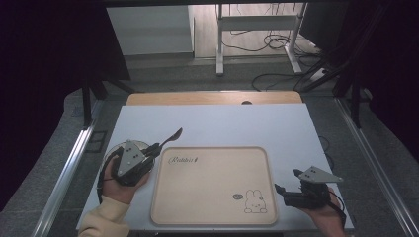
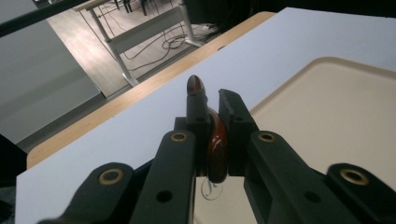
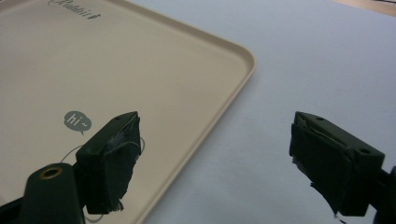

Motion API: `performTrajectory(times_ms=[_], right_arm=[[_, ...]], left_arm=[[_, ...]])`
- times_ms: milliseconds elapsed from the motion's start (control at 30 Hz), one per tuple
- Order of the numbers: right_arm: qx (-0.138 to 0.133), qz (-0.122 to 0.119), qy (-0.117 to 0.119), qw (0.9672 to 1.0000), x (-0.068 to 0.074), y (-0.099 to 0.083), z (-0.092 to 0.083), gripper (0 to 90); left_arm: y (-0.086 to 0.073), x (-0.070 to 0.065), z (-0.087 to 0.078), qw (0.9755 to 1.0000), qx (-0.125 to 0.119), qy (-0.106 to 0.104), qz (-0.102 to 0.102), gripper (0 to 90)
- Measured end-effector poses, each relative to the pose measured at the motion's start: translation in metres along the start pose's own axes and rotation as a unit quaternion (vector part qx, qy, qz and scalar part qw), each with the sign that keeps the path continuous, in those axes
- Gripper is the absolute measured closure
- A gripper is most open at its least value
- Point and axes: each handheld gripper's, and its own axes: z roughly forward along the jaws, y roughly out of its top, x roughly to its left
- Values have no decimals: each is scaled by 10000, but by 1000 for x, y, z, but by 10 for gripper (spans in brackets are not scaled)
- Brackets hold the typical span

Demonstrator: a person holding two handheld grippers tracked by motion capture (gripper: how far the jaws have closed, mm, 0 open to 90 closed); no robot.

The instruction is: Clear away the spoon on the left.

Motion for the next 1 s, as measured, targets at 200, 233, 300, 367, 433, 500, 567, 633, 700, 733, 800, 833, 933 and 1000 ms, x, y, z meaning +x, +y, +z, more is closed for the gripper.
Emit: performTrajectory(times_ms=[200,233,300,367,433,500,567,633,700,733,800,833,933,1000], right_arm=[[2,-3,0,10000,0,0,0,168],[3,-6,0,10000,0,0,0,168],[3,-4,-1,10000,0,0,0,168],[4,3,3,10000,0,0,0,168],[3,2,4,10000,0,0,0,168],[4,-1,5,10000,0,0,0,168],[8,-8,5,10000,0,0,0,168],[9,-11,5,10000,0,0,0,168],[6,-14,5,10000,0,0,0,168],[4,-7,7,10000,0,0,0,168],[1,-11,11,10000,0,0,0,168],[7,-14,8,10000,0,-1,-1,168],[7,-13,8,10000,0,-1,-1,168],[4,-18,10,10000,0,-1,-1,168]], left_arm=[[-3,-6,8,9999,111,-97,83,845],[-3,-8,9,9998,133,-115,90,845],[-4,-10,12,9997,173,-149,104,845],[-6,-12,14,9995,223,-176,133,845],[-7,-14,16,9993,261,-203,146,845],[-9,-15,19,9992,290,-221,152,845],[-10,-16,20,9991,312,-237,183,844],[-12,-18,23,9989,349,-253,182,844],[-16,-22,25,9986,400,-287,199,844],[-17,-24,26,9983,434,-299,231,844],[-21,-27,29,9975,547,-349,270,844],[-22,-28,30,9974,564,-363,267,844],[-23,-30,31,9971,601,-388,270,844],[-24,-31,31,9970,606,-383,281,844]])
